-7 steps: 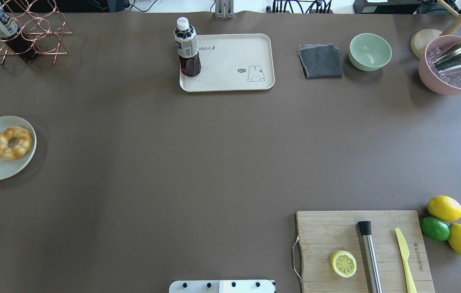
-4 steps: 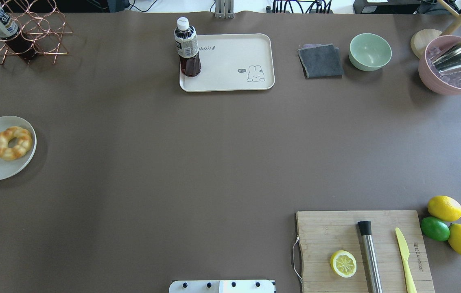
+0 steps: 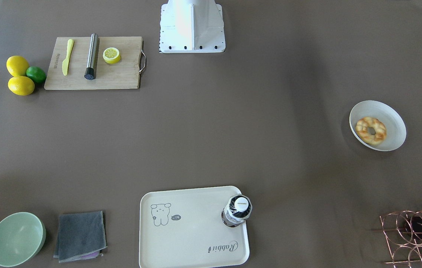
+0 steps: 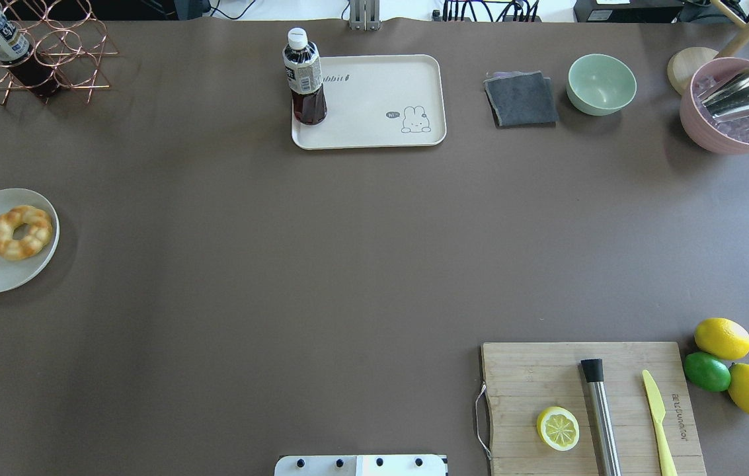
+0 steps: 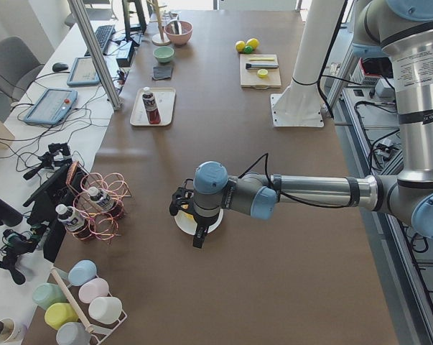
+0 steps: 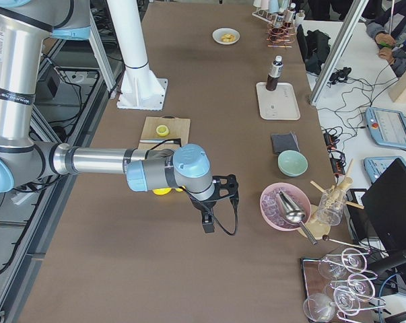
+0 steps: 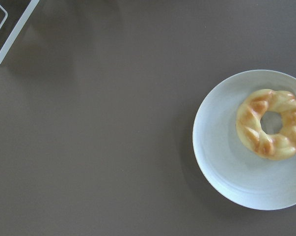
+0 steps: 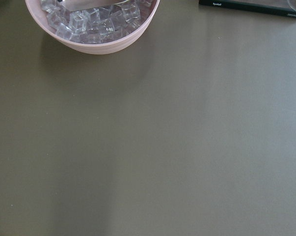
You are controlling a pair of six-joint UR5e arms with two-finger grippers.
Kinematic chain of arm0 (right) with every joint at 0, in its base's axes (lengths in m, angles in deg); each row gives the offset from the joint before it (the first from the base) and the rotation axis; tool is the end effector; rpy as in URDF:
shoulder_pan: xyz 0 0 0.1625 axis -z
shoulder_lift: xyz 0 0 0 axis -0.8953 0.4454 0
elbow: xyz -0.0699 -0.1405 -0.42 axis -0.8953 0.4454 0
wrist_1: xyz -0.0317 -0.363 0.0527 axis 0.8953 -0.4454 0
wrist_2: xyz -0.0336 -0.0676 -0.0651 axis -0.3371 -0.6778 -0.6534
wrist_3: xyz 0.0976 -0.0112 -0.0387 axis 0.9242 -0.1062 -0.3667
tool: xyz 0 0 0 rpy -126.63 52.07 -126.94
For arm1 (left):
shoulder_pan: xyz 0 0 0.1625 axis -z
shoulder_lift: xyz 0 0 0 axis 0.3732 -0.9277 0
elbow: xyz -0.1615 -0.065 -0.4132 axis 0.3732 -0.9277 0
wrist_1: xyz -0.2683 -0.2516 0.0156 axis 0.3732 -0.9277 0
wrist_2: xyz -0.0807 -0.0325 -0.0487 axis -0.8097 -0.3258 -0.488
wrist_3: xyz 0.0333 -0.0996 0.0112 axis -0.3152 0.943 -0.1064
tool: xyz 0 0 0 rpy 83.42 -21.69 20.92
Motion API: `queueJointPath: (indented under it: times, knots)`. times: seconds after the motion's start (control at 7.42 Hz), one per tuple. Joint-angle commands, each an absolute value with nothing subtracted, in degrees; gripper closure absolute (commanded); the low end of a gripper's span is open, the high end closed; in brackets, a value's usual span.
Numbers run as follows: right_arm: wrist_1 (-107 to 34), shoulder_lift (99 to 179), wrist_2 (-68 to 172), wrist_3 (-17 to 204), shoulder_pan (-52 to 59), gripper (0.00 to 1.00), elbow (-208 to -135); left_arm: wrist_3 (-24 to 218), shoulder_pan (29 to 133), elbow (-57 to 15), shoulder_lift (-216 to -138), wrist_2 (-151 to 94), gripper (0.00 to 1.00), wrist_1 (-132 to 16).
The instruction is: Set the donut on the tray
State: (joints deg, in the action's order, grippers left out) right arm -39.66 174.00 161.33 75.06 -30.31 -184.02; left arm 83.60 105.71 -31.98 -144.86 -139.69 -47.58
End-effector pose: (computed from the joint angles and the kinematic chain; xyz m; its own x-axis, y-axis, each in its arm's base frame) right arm 0.0852 -0.3389 0.6468 0.7477 -0.1072 0.6554 -0.0456 0.9763 0.2116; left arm -0.0220 -0.3688 0.6527 0.7136 0.2365 -0.6595 -0.0896 0.9644 0.2489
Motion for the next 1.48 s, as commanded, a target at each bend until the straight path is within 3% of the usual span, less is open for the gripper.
queueJointPath:
  times: [0.0, 0.54, 0.94, 1.08, 1.21, 1.35]
  knots:
    - [-39.7, 173.7, 161.4, 75.1, -30.0, 0.0, -183.9, 85.8, 102.3, -22.5, -147.5, -139.7, 0.03, -58.7]
    - [-38.9, 174.6, 162.7, 74.7, -30.0, 0.0, -183.8, 102.7, 93.0, -8.3, -154.5, -138.4, 0.03, -74.7]
    - [-38.9, 174.9, 162.7, 75.0, -30.0, 0.0, -183.8, 108.1, 87.8, -5.6, -155.5, -134.4, 0.03, -80.2]
    - [-38.9, 174.9, 162.7, 74.9, -30.0, 0.0, -183.8, 108.2, 87.3, -5.1, -156.0, -134.4, 0.07, -80.2]
    - [-38.9, 175.0, 162.7, 74.9, -30.0, 0.0, -183.8, 109.0, 87.0, -5.0, -156.2, -134.4, 0.29, -80.2]
    - [-38.9, 175.0, 162.7, 75.0, -30.0, 0.0, -183.8, 109.1, 87.0, -4.9, -156.1, -134.4, 0.62, -80.2]
